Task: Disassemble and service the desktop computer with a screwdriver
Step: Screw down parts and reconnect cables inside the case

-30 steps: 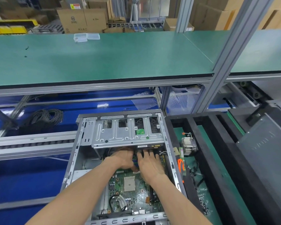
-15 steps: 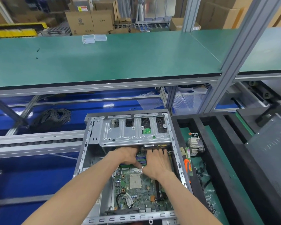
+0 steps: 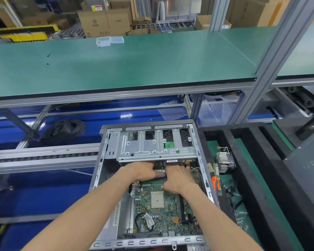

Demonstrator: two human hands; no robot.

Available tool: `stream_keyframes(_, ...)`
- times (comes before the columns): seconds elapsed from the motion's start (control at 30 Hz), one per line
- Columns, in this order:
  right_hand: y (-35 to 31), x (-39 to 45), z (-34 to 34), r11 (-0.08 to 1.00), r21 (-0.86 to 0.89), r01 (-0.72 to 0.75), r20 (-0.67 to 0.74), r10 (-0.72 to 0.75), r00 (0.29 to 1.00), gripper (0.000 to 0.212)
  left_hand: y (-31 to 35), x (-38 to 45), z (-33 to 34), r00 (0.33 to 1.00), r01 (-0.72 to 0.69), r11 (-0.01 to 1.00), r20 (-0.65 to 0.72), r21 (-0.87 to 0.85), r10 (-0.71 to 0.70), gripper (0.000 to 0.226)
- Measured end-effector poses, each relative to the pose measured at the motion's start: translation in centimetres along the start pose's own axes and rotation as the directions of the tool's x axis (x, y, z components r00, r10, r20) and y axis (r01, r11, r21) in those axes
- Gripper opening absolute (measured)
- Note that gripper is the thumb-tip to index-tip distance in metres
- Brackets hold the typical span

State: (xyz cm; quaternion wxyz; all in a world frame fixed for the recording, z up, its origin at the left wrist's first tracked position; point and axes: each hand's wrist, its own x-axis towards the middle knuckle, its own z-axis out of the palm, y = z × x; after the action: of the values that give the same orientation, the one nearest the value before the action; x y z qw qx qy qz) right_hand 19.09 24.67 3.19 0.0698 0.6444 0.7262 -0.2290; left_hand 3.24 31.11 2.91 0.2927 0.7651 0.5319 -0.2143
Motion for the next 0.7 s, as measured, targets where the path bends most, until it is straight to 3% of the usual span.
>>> stream_keyframes(0.07,0.1,0.0,0.1,1.000,0.004,-0.002,0.004,0.002,1.000,0.029,-1.1,-0.4,-0.2,0.998,0.058,0.996,0.030,-0.069,-0.056,0.101)
stream_keyframes(0.17,0.1,0.0,0.2,1.000,-0.020,0.002,0.001,-0.002,1.000,0.026,-2.0,-0.8,-0.3,0.992,0.117,0.990,0.044,-0.074,-0.114,0.094)
stream_keyframes(0.27,0.0,-0.2,0.0,0.998,-0.059,0.015,-0.009,-0.015,1.000,0.025,-1.7,-0.8,-0.3,0.994,0.087,0.996,0.063,-0.023,-0.086,0.087)
stream_keyframes(0.43,-0.1,-0.5,-0.1,0.999,-0.036,0.022,-0.048,-0.023,0.999,0.021,-1.7,-0.7,-0.1,0.999,0.018,0.989,0.031,-0.144,-0.014,0.085)
stream_keyframes(0.6,-0.2,-1.0,0.4,0.996,-0.005,-0.085,-0.077,0.085,0.993,0.029,-2.1,-0.2,0.0,0.997,0.021,0.988,0.075,-0.153,-0.010,0.051)
stream_keyframes(0.7,0.1,-1.2,0.8,0.981,0.080,-0.178,-0.109,0.186,0.977,0.038,-2.2,-0.1,0.0,0.999,0.016,0.988,0.050,-0.153,-0.009,0.047)
